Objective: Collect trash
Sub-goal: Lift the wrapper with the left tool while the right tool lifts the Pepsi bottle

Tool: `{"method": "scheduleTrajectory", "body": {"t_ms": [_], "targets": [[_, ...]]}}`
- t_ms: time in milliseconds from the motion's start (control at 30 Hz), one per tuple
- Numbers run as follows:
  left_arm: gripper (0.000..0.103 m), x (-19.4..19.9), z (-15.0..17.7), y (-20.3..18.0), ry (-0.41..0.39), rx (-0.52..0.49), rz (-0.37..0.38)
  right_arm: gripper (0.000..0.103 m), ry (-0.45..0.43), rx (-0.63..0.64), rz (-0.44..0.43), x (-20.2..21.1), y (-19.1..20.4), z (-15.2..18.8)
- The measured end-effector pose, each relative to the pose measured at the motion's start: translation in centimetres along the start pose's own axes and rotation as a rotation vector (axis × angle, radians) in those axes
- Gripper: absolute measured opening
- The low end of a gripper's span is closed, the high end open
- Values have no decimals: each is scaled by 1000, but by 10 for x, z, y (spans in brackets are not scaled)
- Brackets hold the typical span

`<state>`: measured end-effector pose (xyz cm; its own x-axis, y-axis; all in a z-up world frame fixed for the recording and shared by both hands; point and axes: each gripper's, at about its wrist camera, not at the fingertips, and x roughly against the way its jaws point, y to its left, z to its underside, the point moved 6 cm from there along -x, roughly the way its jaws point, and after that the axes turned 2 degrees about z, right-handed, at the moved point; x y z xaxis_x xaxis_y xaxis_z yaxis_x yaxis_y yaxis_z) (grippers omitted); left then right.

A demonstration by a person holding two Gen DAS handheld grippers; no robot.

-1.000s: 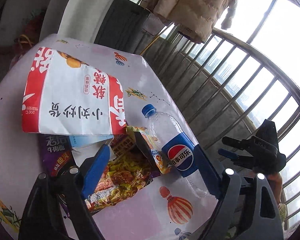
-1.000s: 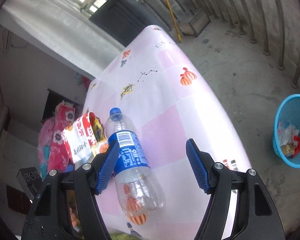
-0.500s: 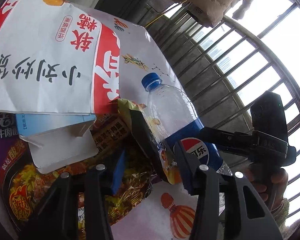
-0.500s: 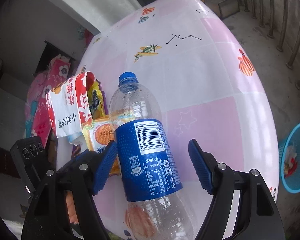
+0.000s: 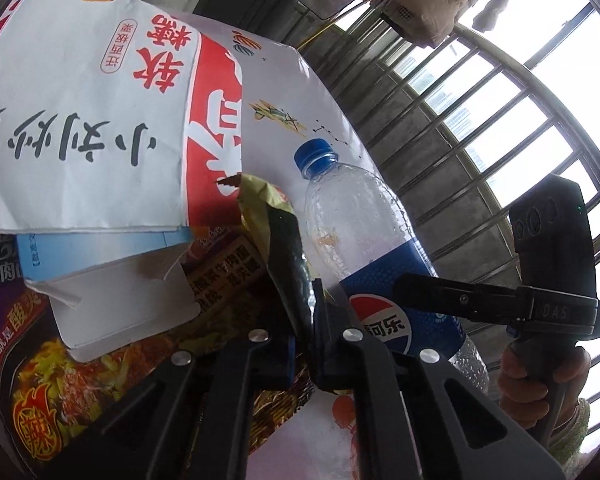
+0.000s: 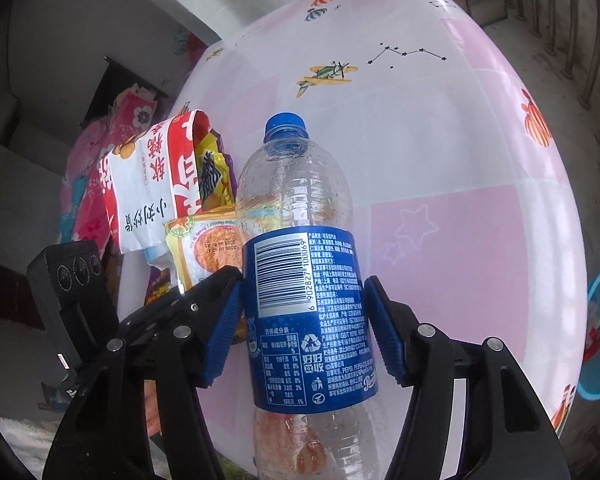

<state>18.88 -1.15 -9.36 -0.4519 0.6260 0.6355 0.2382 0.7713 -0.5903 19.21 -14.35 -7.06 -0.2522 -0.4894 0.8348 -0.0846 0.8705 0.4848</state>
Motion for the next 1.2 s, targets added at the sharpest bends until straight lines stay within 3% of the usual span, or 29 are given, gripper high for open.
{"method": "scheduleTrajectory", "body": {"t_ms": [433, 1200], "targets": [[4, 27, 30, -21, 68, -103, -52, 58, -14, 2, 103, 17, -2, 36], [4, 46, 45, -14, 31, -102, -40, 57, 26, -33, 144, -12, 12, 26]]}}
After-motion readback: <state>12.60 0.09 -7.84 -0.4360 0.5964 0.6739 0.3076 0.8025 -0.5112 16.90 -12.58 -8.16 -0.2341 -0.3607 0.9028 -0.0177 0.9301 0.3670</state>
